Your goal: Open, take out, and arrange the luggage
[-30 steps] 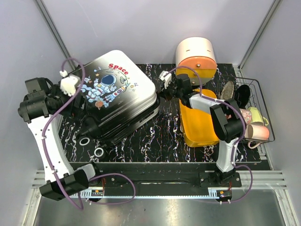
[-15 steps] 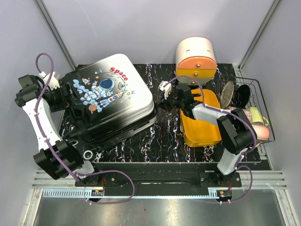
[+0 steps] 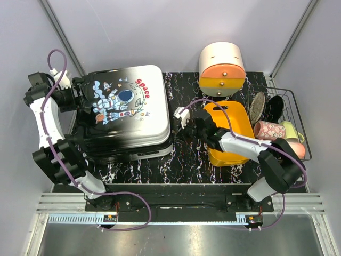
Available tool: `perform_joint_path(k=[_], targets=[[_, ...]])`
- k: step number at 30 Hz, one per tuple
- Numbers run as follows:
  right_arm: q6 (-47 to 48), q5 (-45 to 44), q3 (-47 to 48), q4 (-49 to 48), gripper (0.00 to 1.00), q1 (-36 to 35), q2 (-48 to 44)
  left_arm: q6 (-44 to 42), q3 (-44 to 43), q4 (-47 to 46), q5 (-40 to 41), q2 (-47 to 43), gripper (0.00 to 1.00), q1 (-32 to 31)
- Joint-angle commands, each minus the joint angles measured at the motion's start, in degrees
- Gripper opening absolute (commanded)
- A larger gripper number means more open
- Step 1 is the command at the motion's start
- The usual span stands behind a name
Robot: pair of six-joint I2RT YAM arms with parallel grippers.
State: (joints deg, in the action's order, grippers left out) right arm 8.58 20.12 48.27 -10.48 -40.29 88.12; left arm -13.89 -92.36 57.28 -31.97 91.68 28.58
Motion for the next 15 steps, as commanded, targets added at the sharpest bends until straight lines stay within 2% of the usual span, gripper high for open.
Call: perform_joint_path(k=[1, 8, 15], targets=[[1.61, -0.34, 6.12, -3.14, 0.0, 2.74, 1.17, -0.43, 0.51, 2.4, -9.35, 5.96, 0.71, -7.04], [4.6, -7.54, 15.79, -8.67, 0.0, 9.08, 9.78, -1.67, -0.46, 2.05, -7.24, 7.64, 0.69, -7.13], [5.05, -11.24, 22.29, -15.88, 0.0, 10.06, 18.21, -1.75, -2.12, 1.79, -7.23, 9.83, 0.68, -7.22]])
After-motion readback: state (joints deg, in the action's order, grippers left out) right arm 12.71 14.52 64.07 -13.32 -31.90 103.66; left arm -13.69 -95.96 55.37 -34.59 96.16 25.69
